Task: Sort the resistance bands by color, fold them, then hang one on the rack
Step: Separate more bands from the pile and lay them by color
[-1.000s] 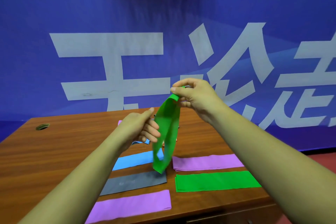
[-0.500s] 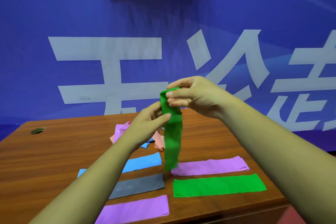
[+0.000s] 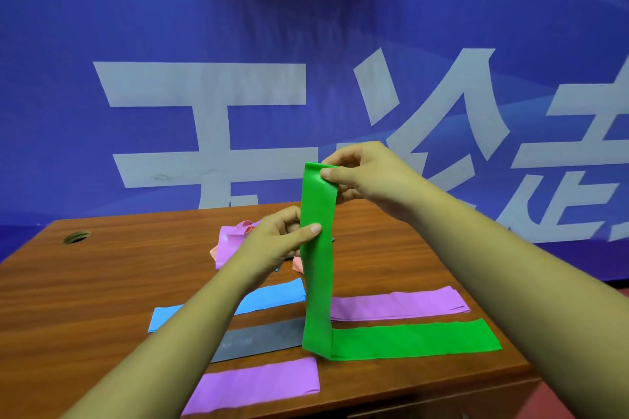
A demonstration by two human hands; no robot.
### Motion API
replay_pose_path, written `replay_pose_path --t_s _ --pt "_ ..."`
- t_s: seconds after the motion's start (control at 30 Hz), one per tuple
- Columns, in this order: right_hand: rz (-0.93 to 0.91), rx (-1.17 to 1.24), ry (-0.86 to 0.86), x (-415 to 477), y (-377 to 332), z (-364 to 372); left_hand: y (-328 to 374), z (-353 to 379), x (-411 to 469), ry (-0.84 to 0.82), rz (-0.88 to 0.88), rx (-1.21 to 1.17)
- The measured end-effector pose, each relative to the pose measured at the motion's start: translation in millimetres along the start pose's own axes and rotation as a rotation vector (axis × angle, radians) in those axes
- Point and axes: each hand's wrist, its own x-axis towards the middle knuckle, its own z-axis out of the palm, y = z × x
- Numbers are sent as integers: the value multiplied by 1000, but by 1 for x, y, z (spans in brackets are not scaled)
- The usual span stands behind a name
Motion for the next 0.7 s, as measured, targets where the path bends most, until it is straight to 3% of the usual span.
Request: replay_pose_path --t_s 0.13,0.3,0.5,0.7 --pt "-19 5 -23 -1 0 -1 -6 6 0 -48 5 -45" --pt "-86 -229 -55 -3 -2 2 -11 10 1 -59 32 -31" --pt "-104 -198 120 12 1 -6 -33 3 -3 -61 -100 -68" --pt "23 -37 351 22 35 -29 -54 -3 -20 -250 -290 -69"
